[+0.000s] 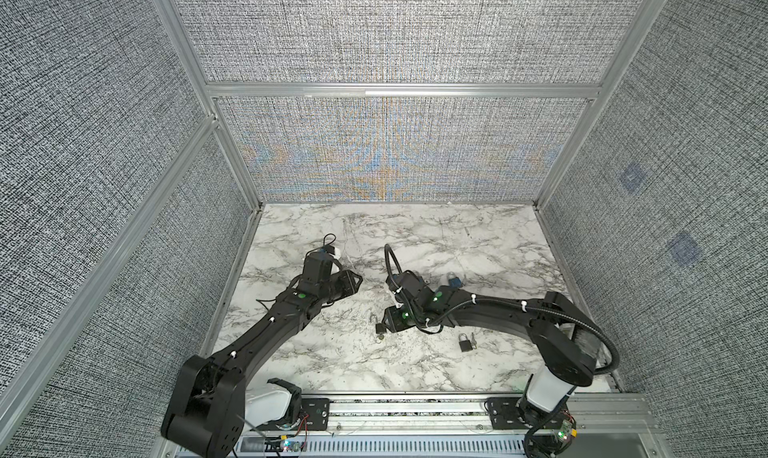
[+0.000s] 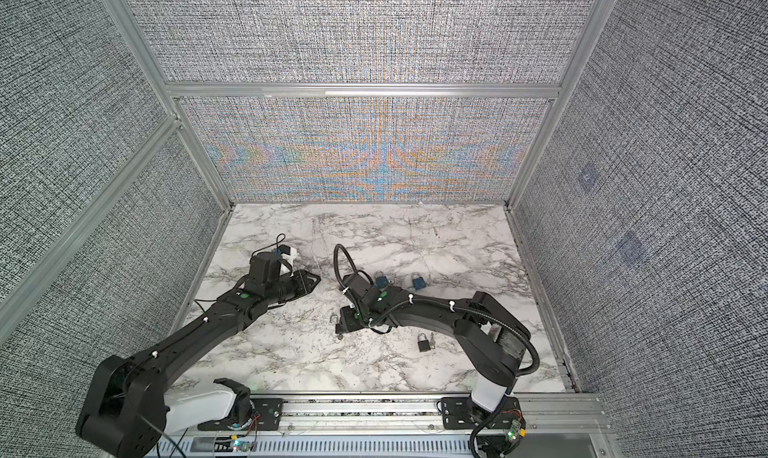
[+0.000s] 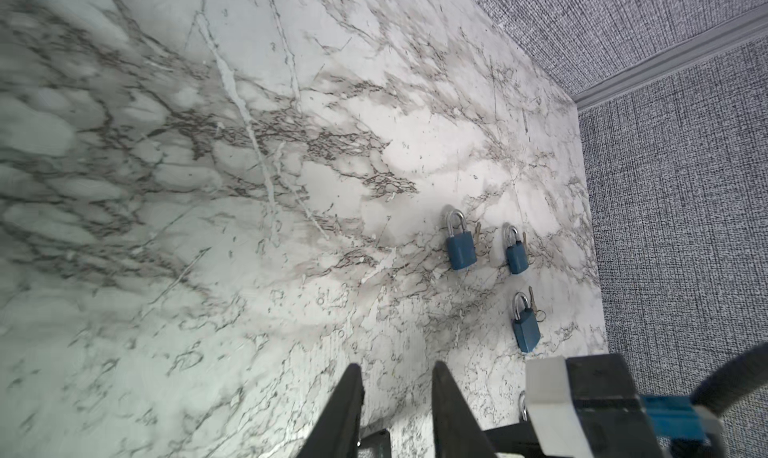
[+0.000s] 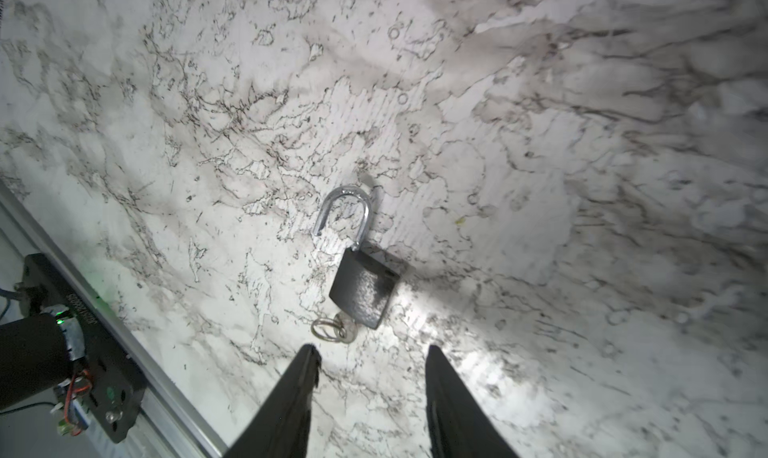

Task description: Lock with the key

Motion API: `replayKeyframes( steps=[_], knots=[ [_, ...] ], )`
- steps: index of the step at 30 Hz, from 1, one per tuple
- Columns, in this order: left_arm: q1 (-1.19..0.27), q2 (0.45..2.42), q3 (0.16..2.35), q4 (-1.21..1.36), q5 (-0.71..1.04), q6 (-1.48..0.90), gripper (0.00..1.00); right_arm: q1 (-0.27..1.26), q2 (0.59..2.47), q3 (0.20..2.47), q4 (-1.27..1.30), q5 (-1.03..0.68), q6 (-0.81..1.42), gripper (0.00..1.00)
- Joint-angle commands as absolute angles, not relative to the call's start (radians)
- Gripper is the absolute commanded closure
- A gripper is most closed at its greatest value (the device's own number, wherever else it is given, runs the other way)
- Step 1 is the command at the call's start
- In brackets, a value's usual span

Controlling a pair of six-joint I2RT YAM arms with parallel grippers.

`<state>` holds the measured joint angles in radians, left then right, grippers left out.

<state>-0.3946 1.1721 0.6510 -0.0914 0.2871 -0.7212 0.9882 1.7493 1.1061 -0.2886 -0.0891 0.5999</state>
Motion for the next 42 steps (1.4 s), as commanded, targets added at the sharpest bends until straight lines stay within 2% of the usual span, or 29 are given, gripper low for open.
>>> replayKeyframes(
  steps=[1,9,30,42],
  knots=[
    [-0.389,1.094,0.598,-0.106,0.26,-0.736,0.68,1.016,1.801,1.154,-0.326,-0.014,0.658,0.55],
    [-0.383,0.893,0.494,-0.107,0.213,-0.724,0.6,1.06,1.894,1.234,-0.397,0.048,0.712,0.53],
    [-0.377,0.911,0.482,-0.095,0.245,-0.708,0.61,1.074,1.991,1.33,-0.54,0.121,0.723,0.54],
    [-0.376,0.9,0.465,-0.081,0.246,-0.717,0.6,1.075,2.017,1.345,-0.554,0.127,0.719,0.59]
  ],
)
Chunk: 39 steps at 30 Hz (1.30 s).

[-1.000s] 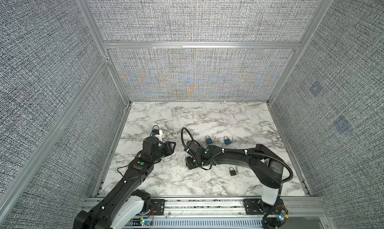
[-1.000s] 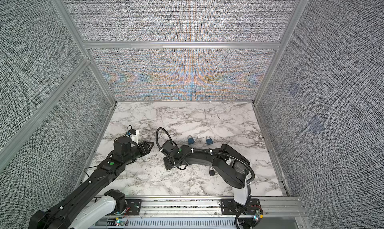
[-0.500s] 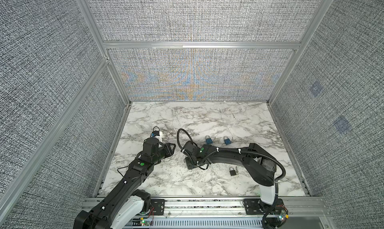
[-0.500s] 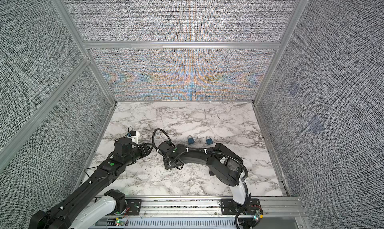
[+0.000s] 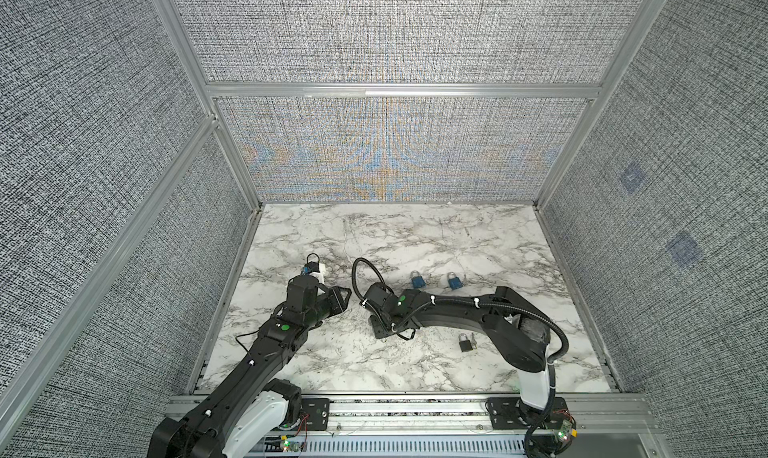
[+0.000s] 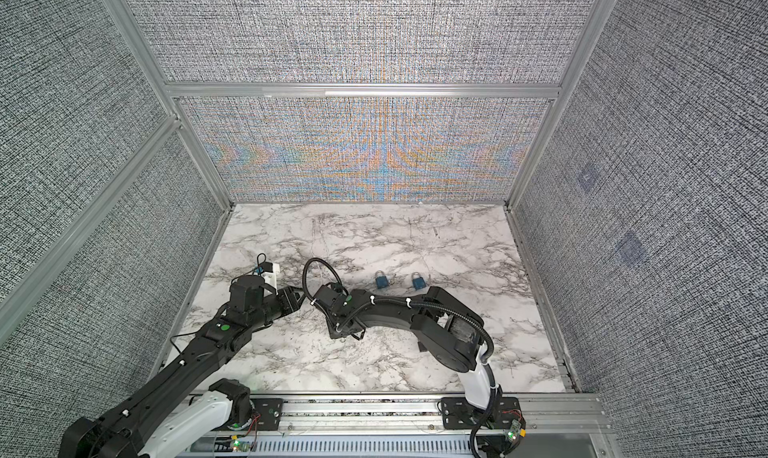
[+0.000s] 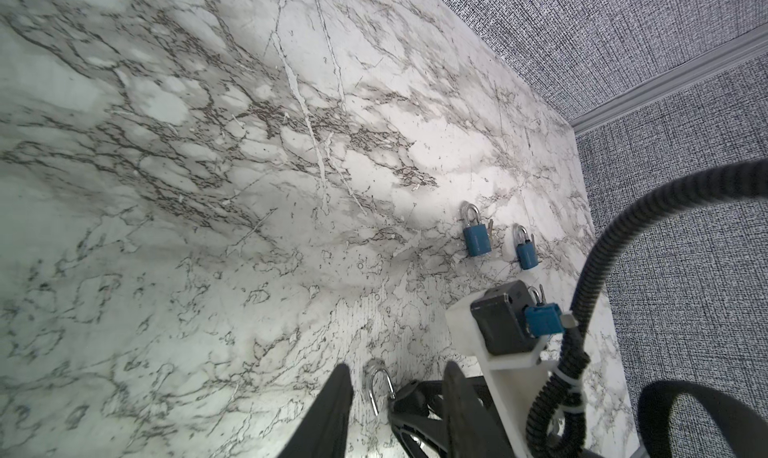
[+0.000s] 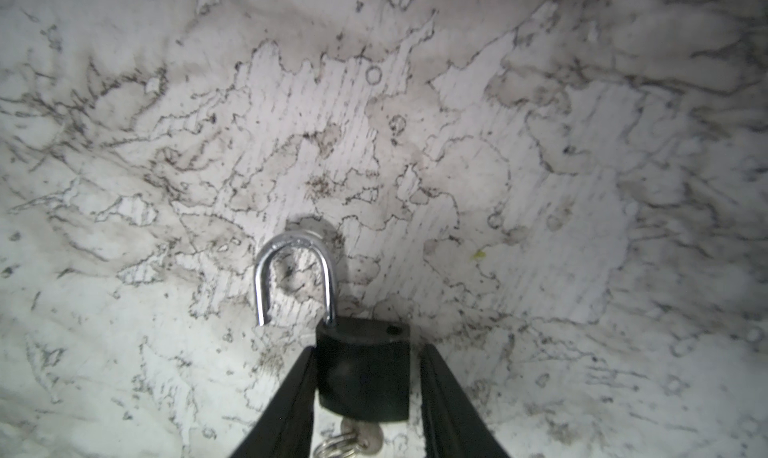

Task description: Lock with the key

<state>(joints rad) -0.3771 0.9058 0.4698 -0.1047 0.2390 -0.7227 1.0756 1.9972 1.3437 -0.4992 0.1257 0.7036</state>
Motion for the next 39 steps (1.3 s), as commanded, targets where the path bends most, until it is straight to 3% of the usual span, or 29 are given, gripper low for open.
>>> replayKeyframes(
  steps=[1,6,11,16,31,39],
  knots=[
    [-0.375,0.897,0.463,-0.081,0.248,-0.719,0.61,1.077,2.021,1.348,-0.559,0.128,0.718,0.59],
    [-0.376,0.907,0.462,-0.082,0.27,-0.711,0.6,1.078,2.034,1.353,-0.563,0.13,0.725,0.6],
    [-0.376,0.945,0.465,-0.079,0.298,-0.702,0.6,1.082,2.024,1.348,-0.563,0.135,0.727,0.79],
    [-0.374,0.994,0.469,-0.065,0.343,-0.707,0.6,1.083,1.989,1.33,-0.548,0.138,0.729,0.87],
    [-0.377,1.187,0.479,0.069,0.597,-0.657,0.6,1.078,1.858,1.272,-0.482,0.12,0.725,0.89],
    [-0.378,1.195,0.476,0.056,0.576,-0.65,0.59,1.07,1.835,1.246,-0.456,0.107,0.726,0.87]
  ],
)
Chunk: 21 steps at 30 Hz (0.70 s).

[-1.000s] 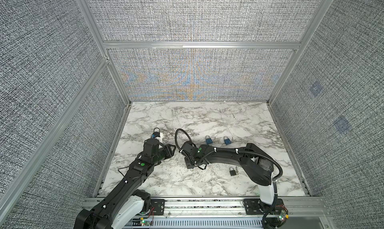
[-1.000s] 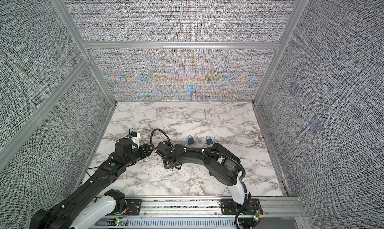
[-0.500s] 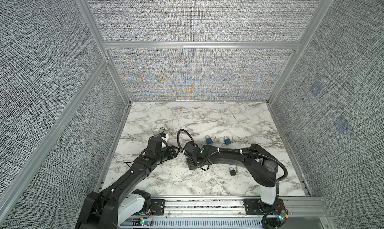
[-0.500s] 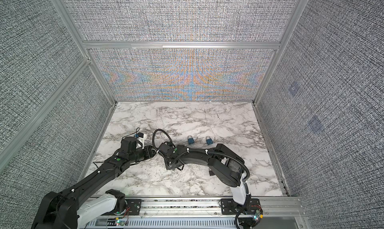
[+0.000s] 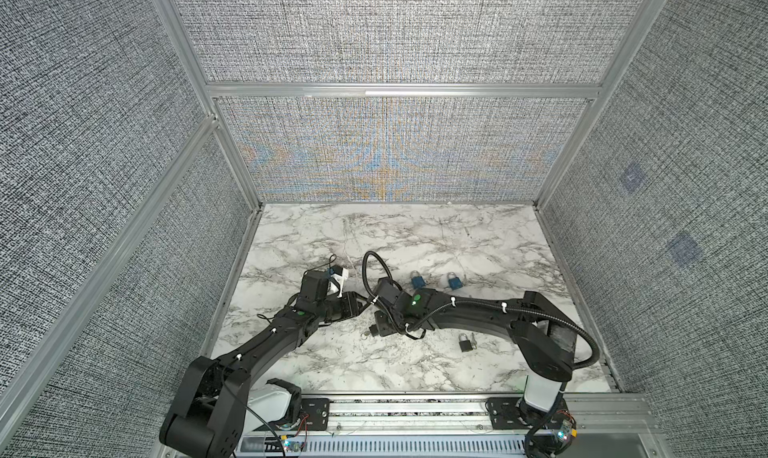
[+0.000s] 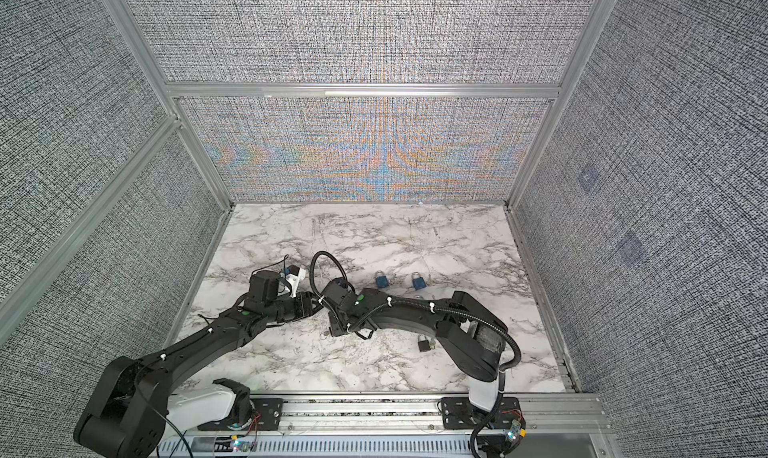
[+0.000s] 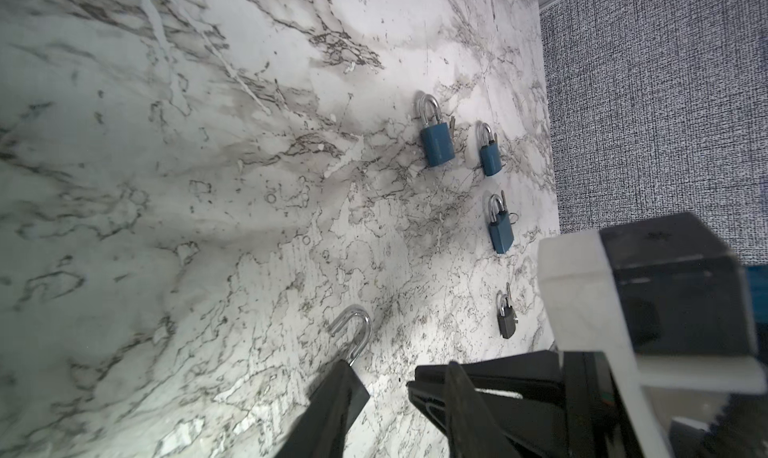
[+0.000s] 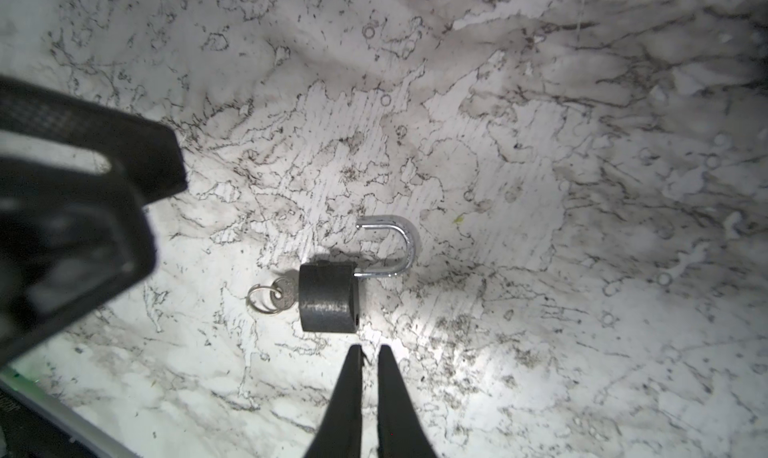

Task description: Lock with the key

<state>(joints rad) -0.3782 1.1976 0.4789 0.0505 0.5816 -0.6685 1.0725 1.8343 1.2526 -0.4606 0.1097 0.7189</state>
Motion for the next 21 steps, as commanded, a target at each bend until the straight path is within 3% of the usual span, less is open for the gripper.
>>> replayKeyframes(
  steps=[1,4,10,16,21],
  knots=[
    [-0.379,1.192,0.477,0.048,0.572,-0.652,0.59,1.07,1.836,1.243,-0.452,0.106,0.728,0.81],
    [-0.377,1.18,0.489,0.008,0.553,-0.642,0.59,1.071,1.848,1.252,-0.446,0.094,0.724,0.63],
    [-0.373,1.132,0.564,-0.171,0.425,-0.66,0.6,1.088,1.9,1.328,-0.469,0.09,0.683,0.61],
    [-0.361,1.05,0.588,-0.263,0.338,-0.641,0.59,1.098,1.957,1.407,-0.481,0.061,0.652,0.63],
    [-0.321,0.976,0.574,-0.28,0.322,-0.641,0.59,1.106,1.993,1.44,-0.461,0.014,0.64,0.78]
  ],
)
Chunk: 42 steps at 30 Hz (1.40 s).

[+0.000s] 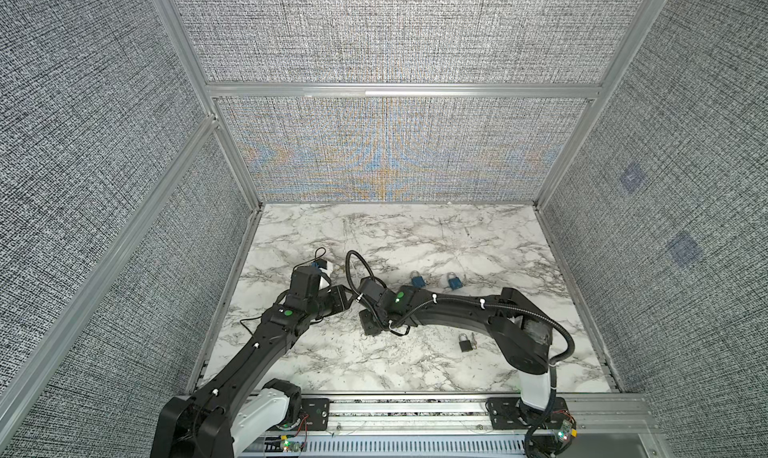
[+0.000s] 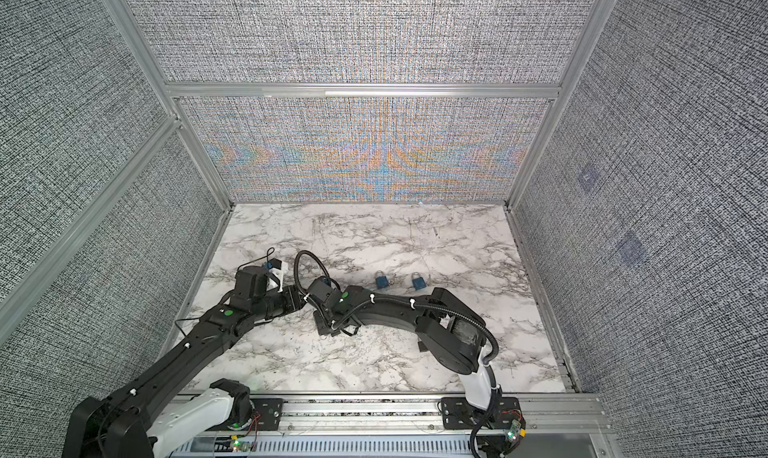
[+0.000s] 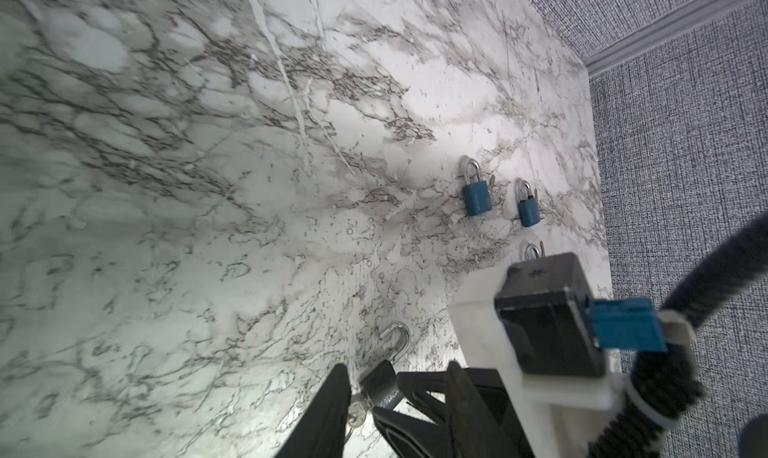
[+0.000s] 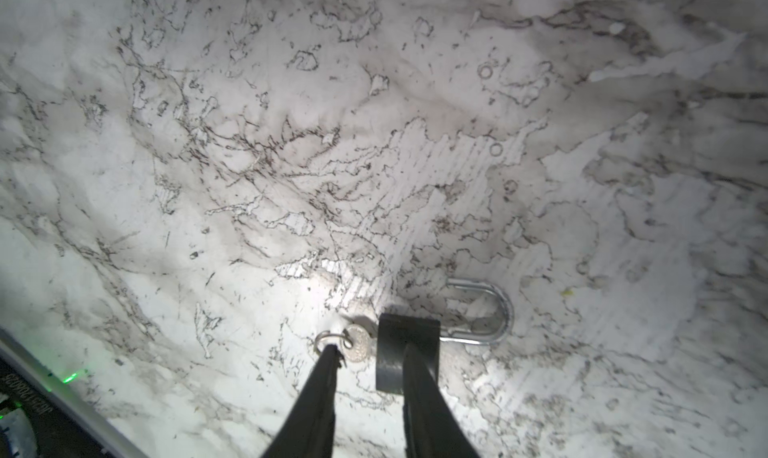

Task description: Lock with the key

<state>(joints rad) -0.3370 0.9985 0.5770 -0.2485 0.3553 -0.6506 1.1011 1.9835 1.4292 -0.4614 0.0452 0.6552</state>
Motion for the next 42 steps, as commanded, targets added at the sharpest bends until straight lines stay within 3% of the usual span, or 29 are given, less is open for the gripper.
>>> replayKeyframes(
  steps=[1,18,35,39,42],
  knots=[
    [-0.312,0.969,0.574,-0.285,0.325,-0.641,0.59,1.107,1.998,1.442,-0.452,0.005,0.64,0.79],
    [-0.276,0.962,0.558,-0.28,0.358,-0.638,0.59,1.106,2.095,1.472,-0.42,-0.075,0.638,0.82],
    [-0.276,0.997,0.561,-0.239,0.369,-0.646,0.6,1.105,1.89,1.308,-0.481,-0.01,0.655,0.82],
    [-0.276,0.998,0.56,-0.234,0.366,-0.646,0.6,1.103,1.886,1.328,-0.492,0.017,0.642,0.76],
    [-0.276,0.999,0.56,-0.233,0.374,-0.646,0.6,1.095,1.922,1.364,-0.525,0.033,0.654,0.59]
  ],
)
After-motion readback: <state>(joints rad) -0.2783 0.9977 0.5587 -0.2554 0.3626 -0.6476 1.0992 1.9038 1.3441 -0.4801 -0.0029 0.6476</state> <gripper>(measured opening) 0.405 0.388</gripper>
